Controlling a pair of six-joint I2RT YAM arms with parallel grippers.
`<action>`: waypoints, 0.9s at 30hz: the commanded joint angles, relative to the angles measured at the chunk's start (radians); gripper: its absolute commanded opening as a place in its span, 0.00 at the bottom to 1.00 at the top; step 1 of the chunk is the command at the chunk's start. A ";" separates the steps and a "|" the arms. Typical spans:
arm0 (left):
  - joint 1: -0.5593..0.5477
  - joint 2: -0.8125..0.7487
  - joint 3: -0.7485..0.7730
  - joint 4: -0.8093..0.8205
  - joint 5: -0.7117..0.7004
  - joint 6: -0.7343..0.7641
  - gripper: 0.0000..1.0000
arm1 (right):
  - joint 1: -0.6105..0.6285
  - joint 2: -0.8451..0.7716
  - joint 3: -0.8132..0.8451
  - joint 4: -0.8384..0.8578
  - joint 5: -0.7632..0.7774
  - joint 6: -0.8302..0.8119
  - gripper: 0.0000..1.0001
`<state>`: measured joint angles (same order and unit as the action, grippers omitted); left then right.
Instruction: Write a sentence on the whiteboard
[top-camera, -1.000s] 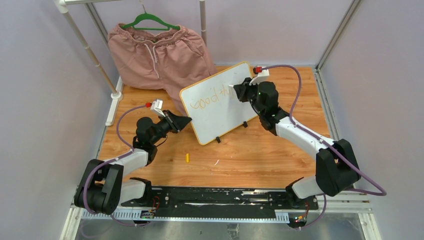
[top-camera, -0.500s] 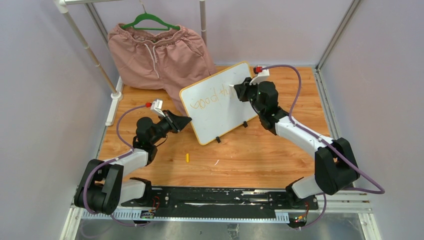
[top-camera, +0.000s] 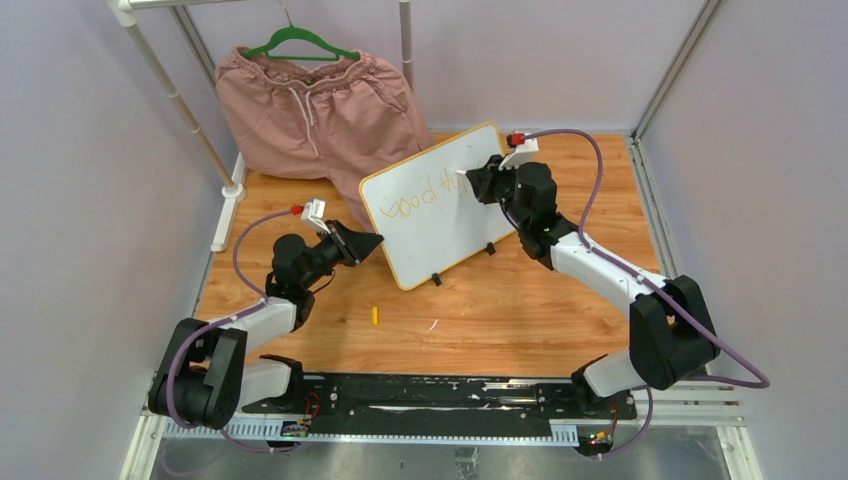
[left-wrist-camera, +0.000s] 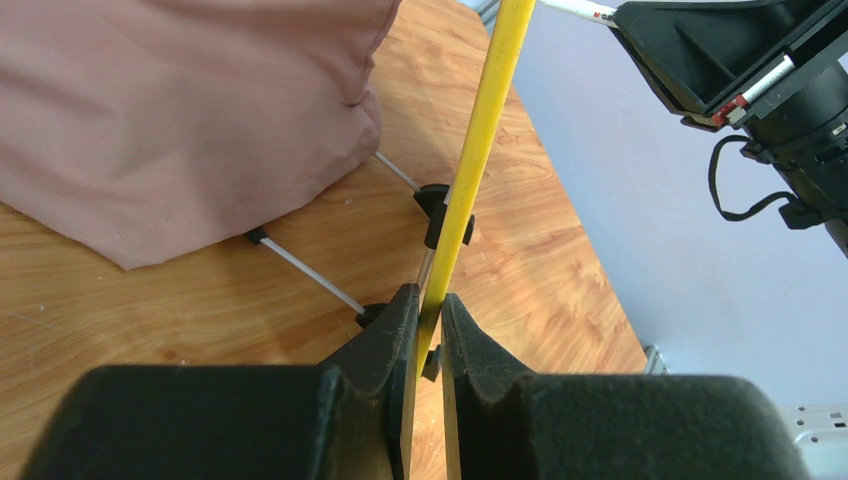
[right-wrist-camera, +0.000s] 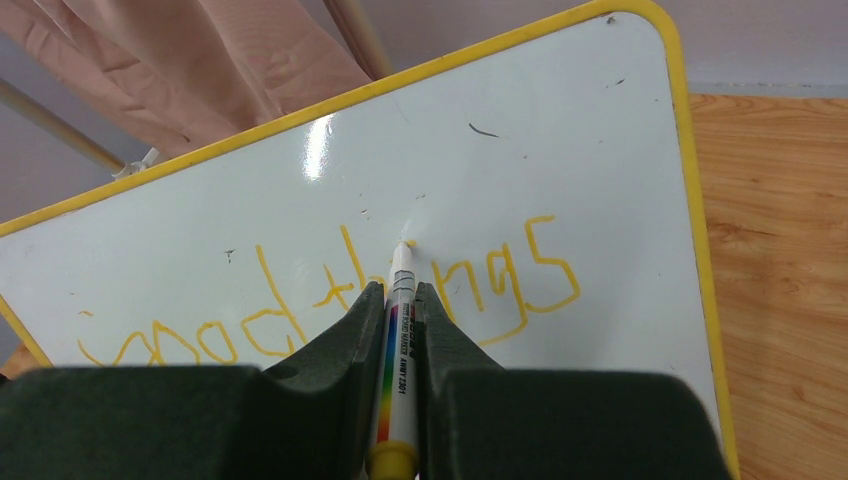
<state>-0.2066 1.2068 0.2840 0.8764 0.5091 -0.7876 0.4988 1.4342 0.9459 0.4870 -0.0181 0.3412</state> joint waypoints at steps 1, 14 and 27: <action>-0.005 -0.017 0.001 0.033 -0.003 0.008 0.16 | -0.005 0.009 0.020 0.008 0.002 0.006 0.00; -0.005 -0.019 0.000 0.033 -0.003 0.008 0.16 | -0.010 -0.019 0.015 -0.001 0.037 0.024 0.00; -0.005 -0.019 -0.003 0.033 -0.012 0.011 0.17 | 0.036 -0.321 -0.183 -0.038 -0.067 -0.020 0.00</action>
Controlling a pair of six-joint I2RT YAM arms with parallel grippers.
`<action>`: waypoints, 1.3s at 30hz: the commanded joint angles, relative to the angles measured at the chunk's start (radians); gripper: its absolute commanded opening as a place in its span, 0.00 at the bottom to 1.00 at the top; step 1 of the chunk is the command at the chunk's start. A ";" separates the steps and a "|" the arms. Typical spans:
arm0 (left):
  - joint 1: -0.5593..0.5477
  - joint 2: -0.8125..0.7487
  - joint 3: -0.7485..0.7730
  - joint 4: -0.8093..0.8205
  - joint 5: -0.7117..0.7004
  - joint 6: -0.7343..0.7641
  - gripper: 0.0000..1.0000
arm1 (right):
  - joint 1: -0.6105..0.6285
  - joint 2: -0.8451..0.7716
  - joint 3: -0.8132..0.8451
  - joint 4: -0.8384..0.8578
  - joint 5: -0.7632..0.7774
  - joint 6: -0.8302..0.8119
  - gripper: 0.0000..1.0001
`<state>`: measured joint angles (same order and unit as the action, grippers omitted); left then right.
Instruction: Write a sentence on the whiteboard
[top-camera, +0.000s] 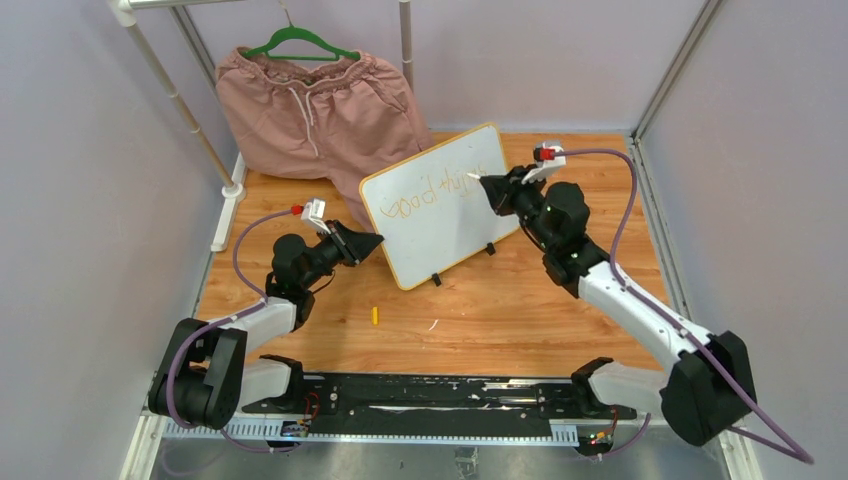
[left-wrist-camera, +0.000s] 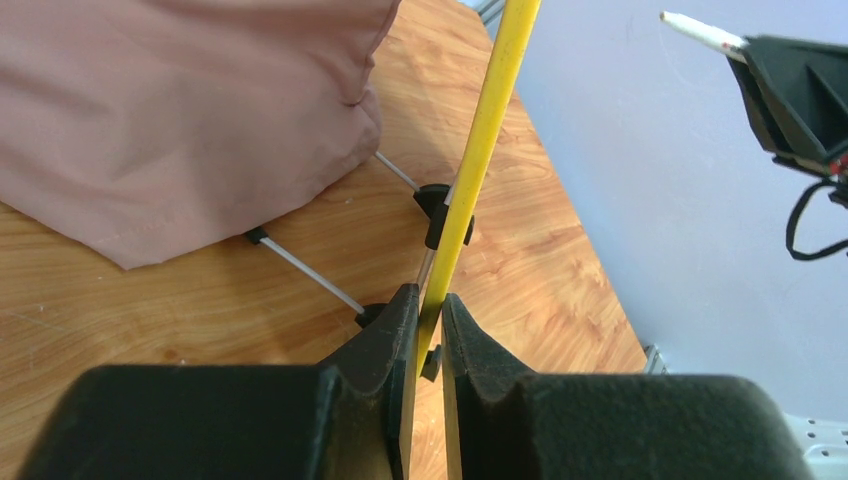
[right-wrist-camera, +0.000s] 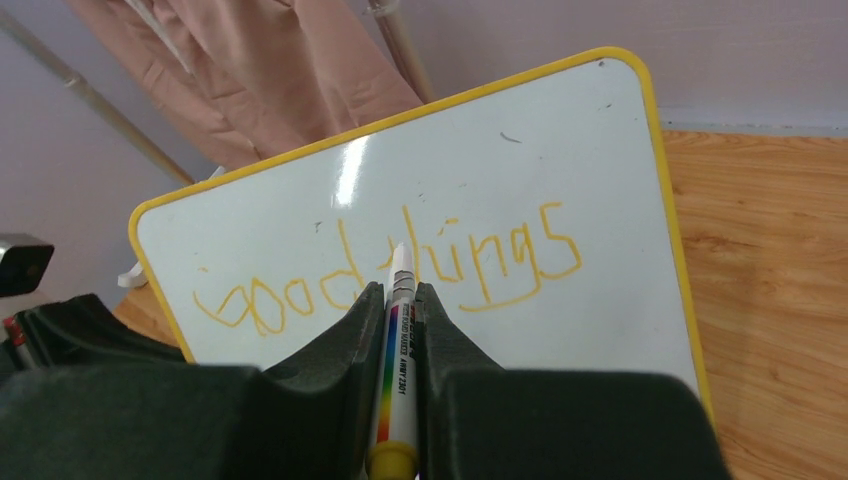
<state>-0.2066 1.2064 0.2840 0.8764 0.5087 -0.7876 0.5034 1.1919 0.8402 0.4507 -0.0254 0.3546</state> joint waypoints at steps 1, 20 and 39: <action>-0.005 -0.017 -0.003 0.033 -0.013 0.011 0.18 | 0.046 -0.093 -0.097 -0.003 -0.066 -0.050 0.00; -0.010 -0.016 -0.004 0.013 -0.022 0.022 0.27 | 0.285 0.126 -0.182 0.273 -0.078 -0.139 0.00; -0.010 -0.014 0.003 0.013 -0.016 0.021 0.26 | 0.374 0.225 -0.101 0.235 0.072 -0.185 0.00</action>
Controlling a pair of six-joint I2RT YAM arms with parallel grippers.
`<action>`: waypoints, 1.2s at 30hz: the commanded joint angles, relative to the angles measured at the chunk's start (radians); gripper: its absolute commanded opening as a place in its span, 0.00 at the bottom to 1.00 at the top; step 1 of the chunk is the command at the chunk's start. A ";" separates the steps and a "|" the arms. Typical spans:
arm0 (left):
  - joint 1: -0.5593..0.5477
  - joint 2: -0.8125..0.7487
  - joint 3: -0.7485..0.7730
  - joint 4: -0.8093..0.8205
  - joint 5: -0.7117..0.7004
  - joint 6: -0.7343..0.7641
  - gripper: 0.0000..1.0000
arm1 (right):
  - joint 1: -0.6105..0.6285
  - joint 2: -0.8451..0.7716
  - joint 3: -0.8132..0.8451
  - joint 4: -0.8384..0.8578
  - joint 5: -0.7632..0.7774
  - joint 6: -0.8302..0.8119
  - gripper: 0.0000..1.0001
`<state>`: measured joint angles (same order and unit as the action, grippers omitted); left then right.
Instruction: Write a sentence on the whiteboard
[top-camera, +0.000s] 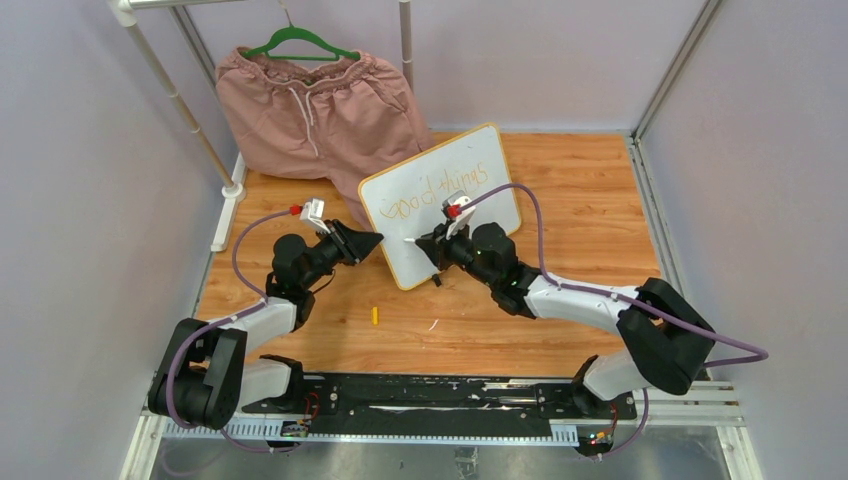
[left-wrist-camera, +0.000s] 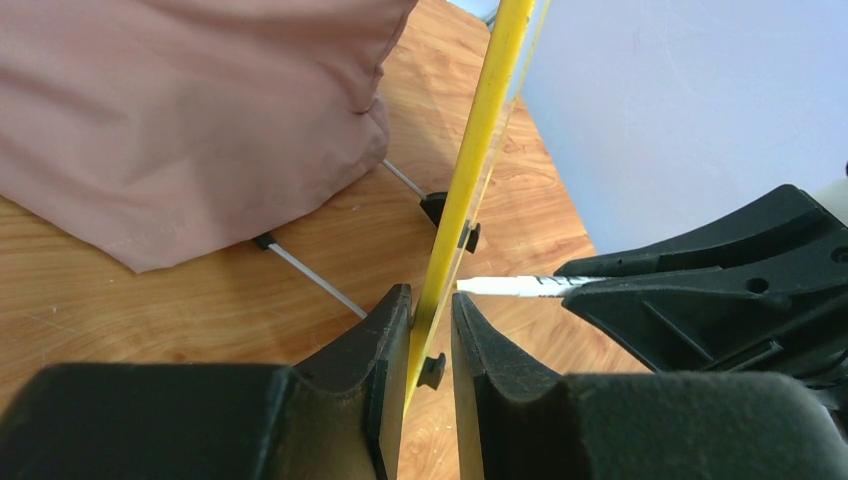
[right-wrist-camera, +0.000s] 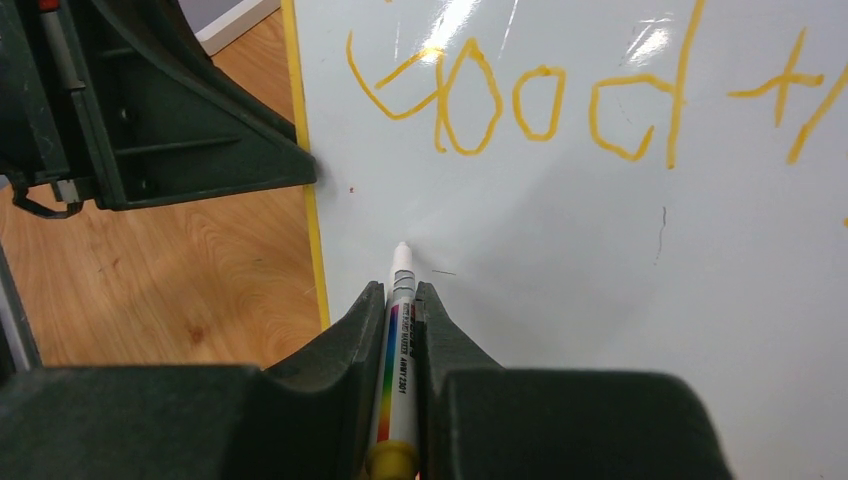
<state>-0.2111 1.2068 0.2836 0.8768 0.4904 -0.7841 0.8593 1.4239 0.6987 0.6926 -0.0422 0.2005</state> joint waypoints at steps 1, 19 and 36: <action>-0.005 -0.014 0.002 0.013 0.002 0.017 0.26 | 0.018 -0.009 0.040 -0.015 0.096 -0.034 0.00; -0.005 -0.019 0.003 0.013 0.005 0.017 0.20 | 0.051 0.027 0.068 -0.049 0.081 -0.044 0.00; -0.006 -0.024 0.002 0.013 0.005 0.016 0.19 | 0.065 0.018 0.031 -0.130 0.089 -0.040 0.00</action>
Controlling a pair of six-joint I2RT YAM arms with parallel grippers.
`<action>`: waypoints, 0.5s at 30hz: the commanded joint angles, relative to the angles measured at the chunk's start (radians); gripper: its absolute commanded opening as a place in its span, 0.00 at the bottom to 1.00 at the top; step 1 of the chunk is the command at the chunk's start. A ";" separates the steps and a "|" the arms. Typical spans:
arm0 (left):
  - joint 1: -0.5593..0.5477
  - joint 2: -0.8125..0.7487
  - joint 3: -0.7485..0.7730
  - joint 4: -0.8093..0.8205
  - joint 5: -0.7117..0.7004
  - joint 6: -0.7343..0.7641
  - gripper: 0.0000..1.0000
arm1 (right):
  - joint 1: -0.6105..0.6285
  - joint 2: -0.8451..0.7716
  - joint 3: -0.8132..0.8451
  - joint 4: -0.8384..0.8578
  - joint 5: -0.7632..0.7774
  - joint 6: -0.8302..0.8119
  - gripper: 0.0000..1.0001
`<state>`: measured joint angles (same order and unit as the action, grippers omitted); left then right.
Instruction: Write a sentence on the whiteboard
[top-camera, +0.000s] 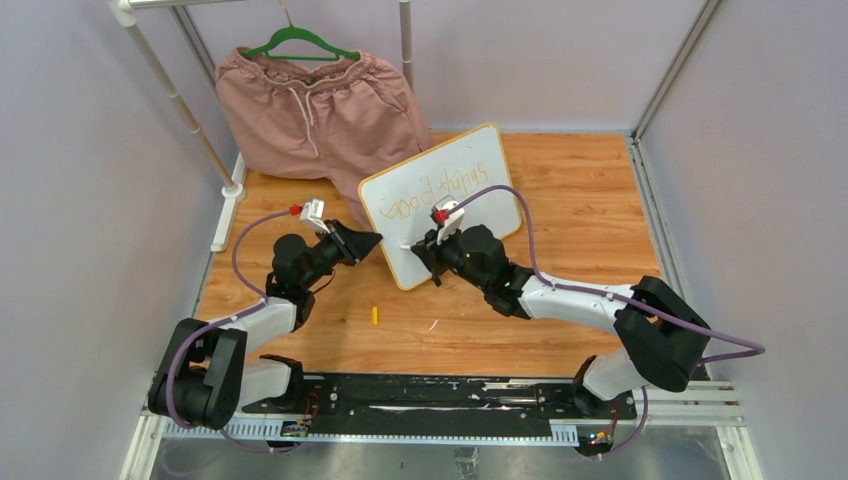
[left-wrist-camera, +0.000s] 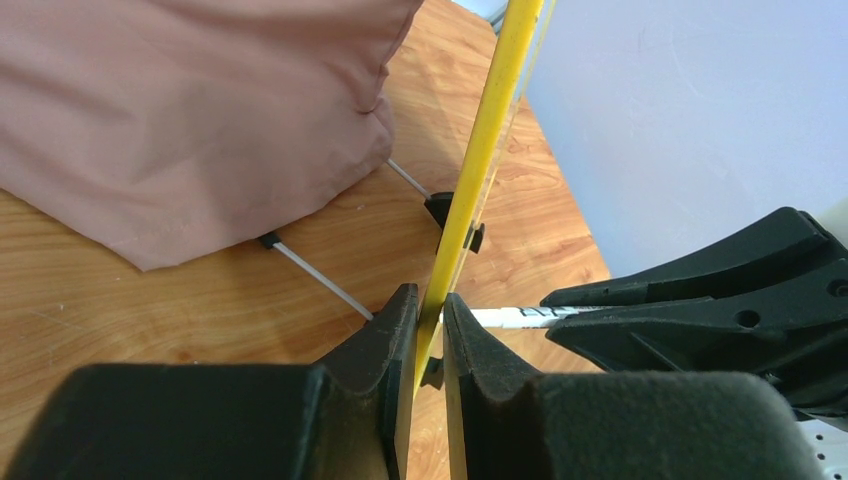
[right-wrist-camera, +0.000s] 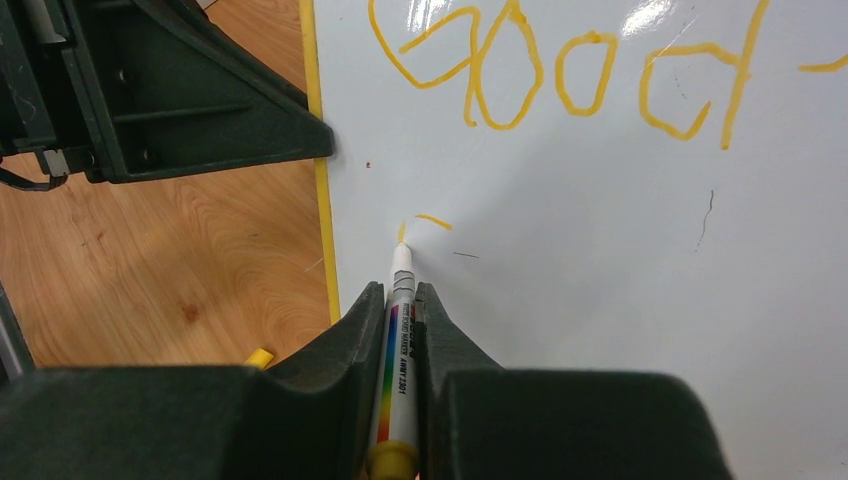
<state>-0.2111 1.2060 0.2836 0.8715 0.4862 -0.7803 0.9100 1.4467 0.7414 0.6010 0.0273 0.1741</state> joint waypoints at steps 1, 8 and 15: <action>-0.005 -0.023 0.002 0.018 0.009 0.012 0.19 | 0.014 -0.007 -0.015 -0.044 0.023 -0.015 0.00; -0.007 -0.024 0.002 0.018 0.009 0.012 0.19 | 0.014 -0.029 -0.038 -0.070 0.047 -0.021 0.00; -0.007 -0.026 0.002 0.018 0.010 0.011 0.19 | 0.005 -0.051 -0.055 -0.099 0.100 -0.023 0.00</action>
<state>-0.2111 1.2030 0.2836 0.8658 0.4858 -0.7769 0.9100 1.4216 0.7059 0.5385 0.0559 0.1715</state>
